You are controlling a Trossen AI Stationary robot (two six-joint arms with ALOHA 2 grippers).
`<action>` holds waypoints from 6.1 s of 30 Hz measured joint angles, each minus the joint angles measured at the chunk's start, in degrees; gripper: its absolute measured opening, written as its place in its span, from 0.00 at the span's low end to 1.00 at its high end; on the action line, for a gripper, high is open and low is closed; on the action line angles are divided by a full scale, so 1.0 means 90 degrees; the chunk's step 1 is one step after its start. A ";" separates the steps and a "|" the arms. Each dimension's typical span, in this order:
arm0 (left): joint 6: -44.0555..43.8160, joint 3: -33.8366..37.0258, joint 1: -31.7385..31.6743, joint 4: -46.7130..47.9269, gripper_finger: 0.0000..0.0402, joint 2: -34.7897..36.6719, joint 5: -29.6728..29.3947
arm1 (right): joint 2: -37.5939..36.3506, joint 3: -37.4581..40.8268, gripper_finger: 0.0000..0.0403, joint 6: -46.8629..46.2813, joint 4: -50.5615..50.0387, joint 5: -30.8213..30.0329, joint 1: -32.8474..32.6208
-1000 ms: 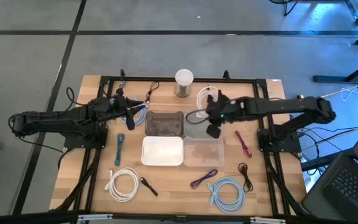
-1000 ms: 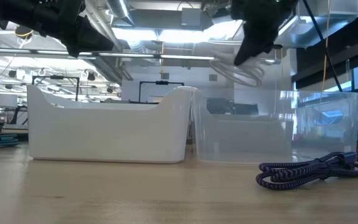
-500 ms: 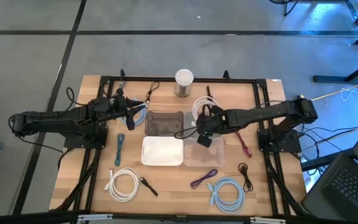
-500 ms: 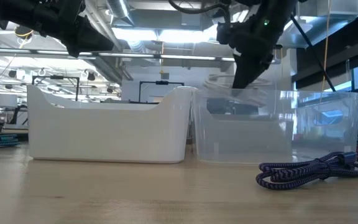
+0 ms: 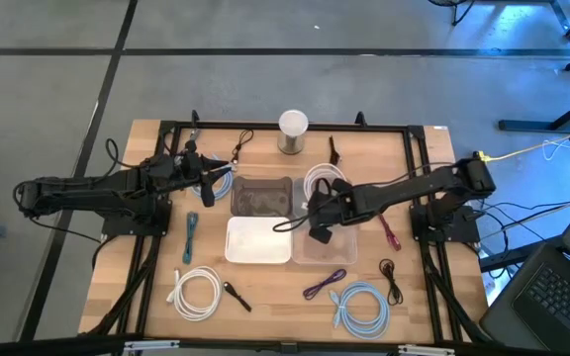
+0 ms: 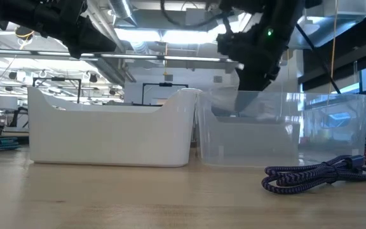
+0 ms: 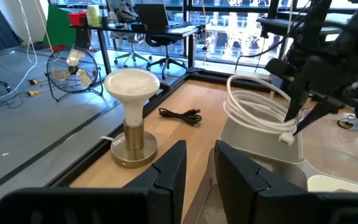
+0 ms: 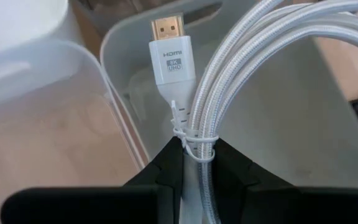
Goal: Pick & Place USB Port
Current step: Put the top white usb cable into the gray bin, then adjust the transparent bin on the table, then put the white patterned charger cable into the white bin
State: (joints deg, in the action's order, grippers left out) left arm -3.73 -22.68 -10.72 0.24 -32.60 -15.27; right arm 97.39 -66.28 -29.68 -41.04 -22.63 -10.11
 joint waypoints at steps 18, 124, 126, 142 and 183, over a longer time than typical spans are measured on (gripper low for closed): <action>0.0000 0.0000 0.0000 0.0002 0.19 0.0000 -0.0002 | 0.0943 -0.0024 0.15 -0.0013 0.0123 0.0047 0.0010; 0.0383 0.0000 -0.0002 0.0003 0.19 -0.0022 0.0221 | 0.0572 0.0159 0.00 0.1234 0.2671 0.2214 0.0242; 0.0330 0.0001 0.0000 0.0002 0.19 -0.0022 0.0219 | 0.0572 0.0158 0.00 0.1231 0.2645 0.2242 0.0259; 0.0330 0.0000 0.0000 0.0003 0.19 -0.0020 0.0214 | 0.0023 -0.0993 0.00 0.1164 -0.0572 0.0990 -0.0019; -0.0123 -0.2523 -0.4905 0.4640 0.23 -0.4659 -0.0113 | -0.2980 -0.1137 0.08 -0.0281 -0.5079 -0.2249 0.2049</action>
State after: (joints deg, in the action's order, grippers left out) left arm -4.84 -45.38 -54.86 42.01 -74.53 -16.28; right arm 70.57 -76.51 -32.21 -86.74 -42.88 8.33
